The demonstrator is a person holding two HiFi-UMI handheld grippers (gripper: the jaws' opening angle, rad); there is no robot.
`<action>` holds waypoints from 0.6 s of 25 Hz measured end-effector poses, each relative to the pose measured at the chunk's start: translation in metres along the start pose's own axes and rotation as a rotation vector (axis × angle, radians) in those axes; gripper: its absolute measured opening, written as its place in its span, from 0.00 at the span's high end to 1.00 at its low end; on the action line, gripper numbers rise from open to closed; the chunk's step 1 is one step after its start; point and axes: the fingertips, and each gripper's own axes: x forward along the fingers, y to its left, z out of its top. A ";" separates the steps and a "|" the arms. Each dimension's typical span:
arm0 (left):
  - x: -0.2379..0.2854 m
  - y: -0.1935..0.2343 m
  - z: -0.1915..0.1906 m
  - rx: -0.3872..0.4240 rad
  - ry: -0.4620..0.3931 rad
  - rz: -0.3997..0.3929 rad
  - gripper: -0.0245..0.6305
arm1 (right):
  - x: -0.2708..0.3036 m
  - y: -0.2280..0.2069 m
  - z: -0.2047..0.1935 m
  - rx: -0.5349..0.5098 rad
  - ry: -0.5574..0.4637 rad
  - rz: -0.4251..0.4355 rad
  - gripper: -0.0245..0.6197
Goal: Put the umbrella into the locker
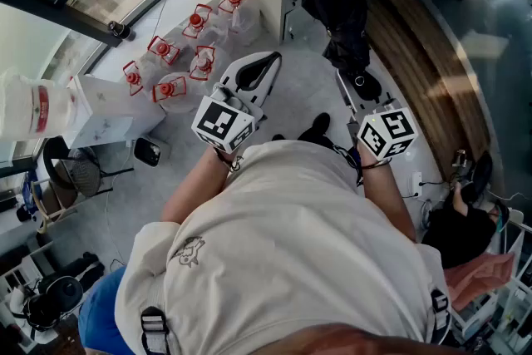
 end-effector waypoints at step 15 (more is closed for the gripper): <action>0.021 -0.007 -0.004 0.002 0.013 -0.011 0.94 | -0.003 -0.021 0.005 -0.008 -0.013 -0.011 0.74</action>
